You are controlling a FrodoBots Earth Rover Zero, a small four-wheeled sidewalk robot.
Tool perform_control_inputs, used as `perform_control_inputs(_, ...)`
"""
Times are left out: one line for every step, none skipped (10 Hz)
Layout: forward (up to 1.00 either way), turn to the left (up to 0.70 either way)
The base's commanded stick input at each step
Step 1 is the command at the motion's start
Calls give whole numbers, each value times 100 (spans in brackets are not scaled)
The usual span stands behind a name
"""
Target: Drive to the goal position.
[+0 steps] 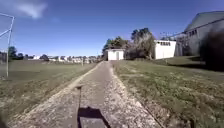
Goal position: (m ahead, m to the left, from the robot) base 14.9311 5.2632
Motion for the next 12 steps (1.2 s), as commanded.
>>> perform_control_inputs(50, 0)
perform_control_inputs(50, 0)
perform_control_inputs(50, 0)
perform_control_inputs(50, 0)
perform_control_inputs(50, 0)
perform_control_inputs(50, 0)
perform_control_inputs(50, 0)
perform_control_inputs(50, 0)
perform_control_inputs(50, 0)
perform_control_inputs(50, 41)
perform_control_inputs(50, 47)
perform_control_inputs(50, 50)
